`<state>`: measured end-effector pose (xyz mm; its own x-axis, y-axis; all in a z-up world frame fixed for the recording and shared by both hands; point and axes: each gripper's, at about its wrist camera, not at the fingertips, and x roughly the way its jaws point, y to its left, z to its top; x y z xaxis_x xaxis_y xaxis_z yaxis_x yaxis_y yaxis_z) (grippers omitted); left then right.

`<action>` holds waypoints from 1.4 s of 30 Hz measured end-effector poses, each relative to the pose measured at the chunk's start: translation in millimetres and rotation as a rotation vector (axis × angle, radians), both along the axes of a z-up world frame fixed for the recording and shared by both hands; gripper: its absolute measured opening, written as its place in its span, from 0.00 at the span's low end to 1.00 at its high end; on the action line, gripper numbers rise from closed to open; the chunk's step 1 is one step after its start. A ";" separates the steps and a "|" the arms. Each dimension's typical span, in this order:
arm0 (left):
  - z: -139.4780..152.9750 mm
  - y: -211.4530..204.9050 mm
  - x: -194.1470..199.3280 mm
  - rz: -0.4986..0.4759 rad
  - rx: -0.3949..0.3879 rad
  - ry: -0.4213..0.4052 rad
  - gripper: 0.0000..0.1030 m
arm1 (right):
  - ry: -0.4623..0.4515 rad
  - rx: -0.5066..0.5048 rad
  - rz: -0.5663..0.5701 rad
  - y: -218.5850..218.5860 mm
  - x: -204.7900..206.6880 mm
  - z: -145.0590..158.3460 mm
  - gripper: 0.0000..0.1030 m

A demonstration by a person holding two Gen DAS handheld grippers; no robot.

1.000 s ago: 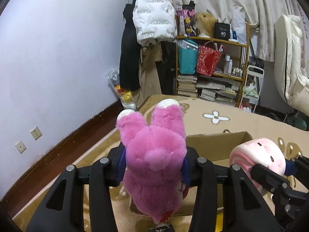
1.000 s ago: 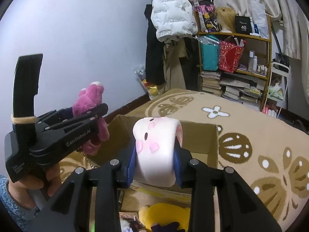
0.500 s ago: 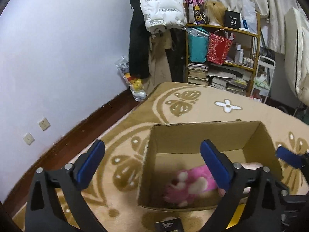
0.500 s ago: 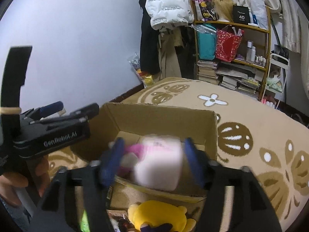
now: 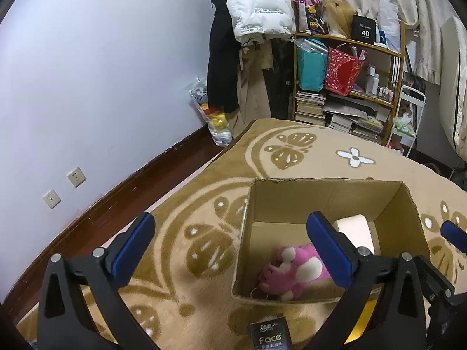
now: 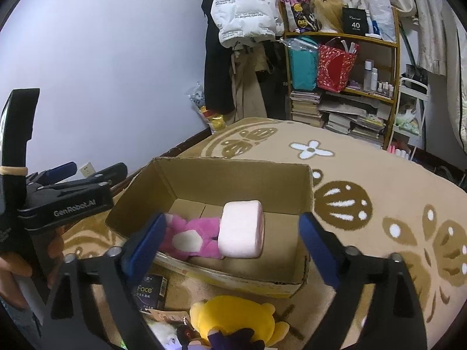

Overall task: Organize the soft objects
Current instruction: 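Release the pink bear and pink roll plush into the box, opening both tools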

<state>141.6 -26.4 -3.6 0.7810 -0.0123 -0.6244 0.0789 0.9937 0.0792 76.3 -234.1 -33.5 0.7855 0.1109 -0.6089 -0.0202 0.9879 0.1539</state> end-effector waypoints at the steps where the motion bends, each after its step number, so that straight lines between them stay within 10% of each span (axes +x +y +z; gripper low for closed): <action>1: 1.1 1.9 -1.6 0.005 -0.005 0.001 1.00 | -0.005 0.004 0.000 -0.1 -2.1 1.0 1.00; 42: -21.9 37.1 -64.7 0.013 -0.017 0.189 1.00 | 0.099 0.131 -0.043 22.8 -82.5 -8.5 1.00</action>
<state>76.9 10.6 -25.5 0.6503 -0.0141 -0.7595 0.0775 0.9959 0.0478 -6.2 -211.3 -42.0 0.7278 0.1620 -0.6664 0.0434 0.9589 0.2805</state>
